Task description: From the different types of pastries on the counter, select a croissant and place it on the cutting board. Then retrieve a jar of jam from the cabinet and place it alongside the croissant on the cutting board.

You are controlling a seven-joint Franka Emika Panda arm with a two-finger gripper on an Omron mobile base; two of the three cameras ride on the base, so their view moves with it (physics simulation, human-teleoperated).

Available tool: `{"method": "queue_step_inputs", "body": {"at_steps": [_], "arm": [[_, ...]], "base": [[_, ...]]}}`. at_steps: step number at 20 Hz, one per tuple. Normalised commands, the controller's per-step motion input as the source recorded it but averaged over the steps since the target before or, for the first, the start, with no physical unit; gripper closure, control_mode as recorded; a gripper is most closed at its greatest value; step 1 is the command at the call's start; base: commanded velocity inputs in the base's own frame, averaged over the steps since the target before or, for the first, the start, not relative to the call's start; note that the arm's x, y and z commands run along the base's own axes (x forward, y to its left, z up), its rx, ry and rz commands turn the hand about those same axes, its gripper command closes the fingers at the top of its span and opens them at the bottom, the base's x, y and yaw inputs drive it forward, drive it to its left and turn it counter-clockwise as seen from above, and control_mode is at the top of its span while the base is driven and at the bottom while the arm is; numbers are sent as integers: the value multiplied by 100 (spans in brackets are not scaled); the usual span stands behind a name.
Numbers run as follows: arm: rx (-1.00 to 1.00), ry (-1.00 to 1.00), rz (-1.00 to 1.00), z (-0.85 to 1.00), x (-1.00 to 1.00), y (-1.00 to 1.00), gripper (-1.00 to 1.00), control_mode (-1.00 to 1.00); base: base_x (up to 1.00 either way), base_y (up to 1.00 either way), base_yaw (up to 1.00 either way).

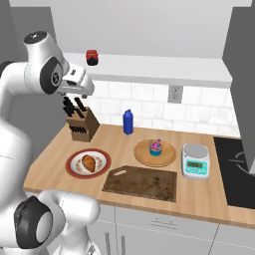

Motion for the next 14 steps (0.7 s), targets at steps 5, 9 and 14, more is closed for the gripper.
{"method": "queue_step_inputs", "body": {"at_steps": [5,9,14], "arm": [[1,-20,-14,59,0,13,-100,-100],[2,-16,-1,48,16,0,-100,-100],[4,-9,13,38,24,0,-100,-100]], "base": [[0,0,0],[0,0,0],[0,0,0]]}}
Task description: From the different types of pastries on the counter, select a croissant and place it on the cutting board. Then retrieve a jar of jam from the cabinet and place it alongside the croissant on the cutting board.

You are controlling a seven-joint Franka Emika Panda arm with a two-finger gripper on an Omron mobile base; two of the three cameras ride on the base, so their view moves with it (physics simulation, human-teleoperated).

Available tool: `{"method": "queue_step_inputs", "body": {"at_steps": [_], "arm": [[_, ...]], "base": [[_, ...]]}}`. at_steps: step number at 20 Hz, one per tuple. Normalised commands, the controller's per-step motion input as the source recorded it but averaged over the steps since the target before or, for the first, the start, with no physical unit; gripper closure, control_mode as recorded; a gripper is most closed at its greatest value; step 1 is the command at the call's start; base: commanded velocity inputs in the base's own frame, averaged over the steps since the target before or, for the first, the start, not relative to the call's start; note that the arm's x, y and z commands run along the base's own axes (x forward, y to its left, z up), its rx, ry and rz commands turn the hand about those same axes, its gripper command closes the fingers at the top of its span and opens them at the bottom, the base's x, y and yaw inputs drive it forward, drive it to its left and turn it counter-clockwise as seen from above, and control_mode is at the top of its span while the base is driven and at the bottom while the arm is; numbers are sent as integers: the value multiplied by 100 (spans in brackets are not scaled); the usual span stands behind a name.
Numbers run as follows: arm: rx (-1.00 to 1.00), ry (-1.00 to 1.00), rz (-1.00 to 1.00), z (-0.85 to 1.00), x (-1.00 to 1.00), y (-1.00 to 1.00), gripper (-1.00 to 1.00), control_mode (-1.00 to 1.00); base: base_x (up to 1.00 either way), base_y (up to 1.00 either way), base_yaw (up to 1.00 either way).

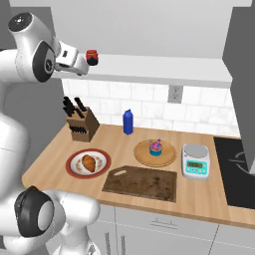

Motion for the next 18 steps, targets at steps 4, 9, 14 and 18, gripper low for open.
{"method": "queue_step_inputs", "body": {"at_steps": [4,9,14,18], "arm": [[0,-16,21,10,8,0,-100,-100],[0,-27,22,1,0,0,-100,-100],[-3,-6,6,0,2,0,-100,-100],[-8,4,-16,14,37,31,-100,-100]], "base": [[0,0,0],[0,0,0],[0,0,0],[0,0,0]]}}
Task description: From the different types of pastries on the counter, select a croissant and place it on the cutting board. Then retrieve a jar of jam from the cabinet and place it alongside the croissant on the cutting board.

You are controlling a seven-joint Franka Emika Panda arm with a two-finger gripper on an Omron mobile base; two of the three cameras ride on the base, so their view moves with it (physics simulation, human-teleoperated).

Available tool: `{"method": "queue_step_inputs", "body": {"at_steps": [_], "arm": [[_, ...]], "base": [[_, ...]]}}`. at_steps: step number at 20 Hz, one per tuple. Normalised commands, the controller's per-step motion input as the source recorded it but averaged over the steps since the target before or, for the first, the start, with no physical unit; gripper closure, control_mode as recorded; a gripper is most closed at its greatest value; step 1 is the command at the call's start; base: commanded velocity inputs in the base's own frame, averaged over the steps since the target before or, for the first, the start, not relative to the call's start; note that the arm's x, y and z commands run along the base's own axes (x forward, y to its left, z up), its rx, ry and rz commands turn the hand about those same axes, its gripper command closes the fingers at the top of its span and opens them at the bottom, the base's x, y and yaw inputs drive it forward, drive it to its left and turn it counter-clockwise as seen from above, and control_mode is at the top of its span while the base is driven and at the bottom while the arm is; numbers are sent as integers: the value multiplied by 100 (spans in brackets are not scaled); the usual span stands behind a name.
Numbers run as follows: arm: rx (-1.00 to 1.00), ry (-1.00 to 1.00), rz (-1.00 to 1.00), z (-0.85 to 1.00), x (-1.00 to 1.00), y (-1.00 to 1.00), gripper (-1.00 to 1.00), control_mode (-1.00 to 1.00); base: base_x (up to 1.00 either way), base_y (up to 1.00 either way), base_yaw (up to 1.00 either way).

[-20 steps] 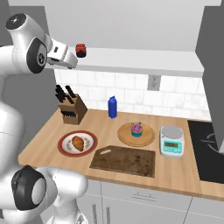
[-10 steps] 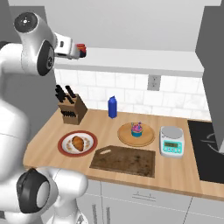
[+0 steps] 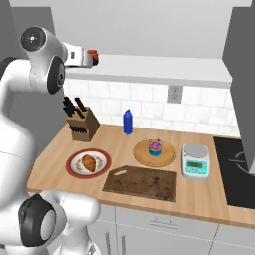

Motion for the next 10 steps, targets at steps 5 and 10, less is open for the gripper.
{"method": "queue_step_inputs", "body": {"at_steps": [5,10], "arm": [[-5,13,-13,37,41,19,-100,-100],[-1,9,-1,26,26,0,-100,-100]], "base": [[0,0,0],[0,0,0]]}}
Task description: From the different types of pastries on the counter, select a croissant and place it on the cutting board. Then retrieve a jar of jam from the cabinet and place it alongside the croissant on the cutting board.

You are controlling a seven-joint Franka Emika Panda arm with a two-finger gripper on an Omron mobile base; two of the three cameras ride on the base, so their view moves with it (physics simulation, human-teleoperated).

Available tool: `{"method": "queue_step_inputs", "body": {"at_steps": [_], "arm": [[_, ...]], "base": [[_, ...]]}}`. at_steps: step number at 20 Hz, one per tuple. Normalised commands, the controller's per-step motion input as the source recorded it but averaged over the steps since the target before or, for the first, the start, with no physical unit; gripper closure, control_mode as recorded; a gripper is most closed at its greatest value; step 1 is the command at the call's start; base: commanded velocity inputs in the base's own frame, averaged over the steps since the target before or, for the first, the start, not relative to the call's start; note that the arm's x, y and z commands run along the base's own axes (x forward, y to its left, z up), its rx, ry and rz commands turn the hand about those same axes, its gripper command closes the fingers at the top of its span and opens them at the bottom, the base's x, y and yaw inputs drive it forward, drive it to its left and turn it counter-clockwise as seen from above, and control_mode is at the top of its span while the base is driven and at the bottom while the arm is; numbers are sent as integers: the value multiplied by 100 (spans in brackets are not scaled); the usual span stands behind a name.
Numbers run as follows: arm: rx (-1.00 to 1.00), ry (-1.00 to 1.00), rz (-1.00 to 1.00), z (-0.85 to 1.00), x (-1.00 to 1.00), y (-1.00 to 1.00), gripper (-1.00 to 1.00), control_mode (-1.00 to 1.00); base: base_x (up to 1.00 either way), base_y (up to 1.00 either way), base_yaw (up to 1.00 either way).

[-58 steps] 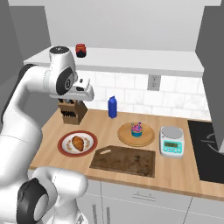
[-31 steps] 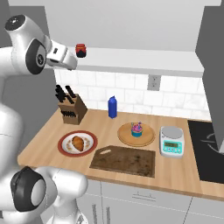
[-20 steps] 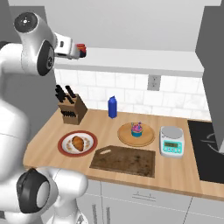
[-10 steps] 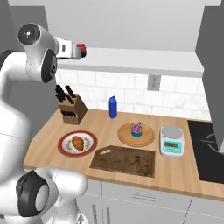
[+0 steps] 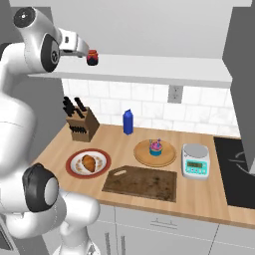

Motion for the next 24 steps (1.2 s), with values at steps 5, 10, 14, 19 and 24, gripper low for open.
{"method": "queue_step_inputs", "body": {"at_steps": [5,10,14,19,24], "arm": [[-2,-2,0,-2,12,-5,-100,-100],[-8,-20,0,-17,14,-16,-100,-100],[0,-9,0,-4,14,-24,-100,-100],[0,-2,0,-4,20,-25,-100,-100],[1,0,4,0,33,0,-100,-100]], "base": [[0,0,0],[0,0,0],[0,0,0],[0,0,0],[0,0,0]]}}
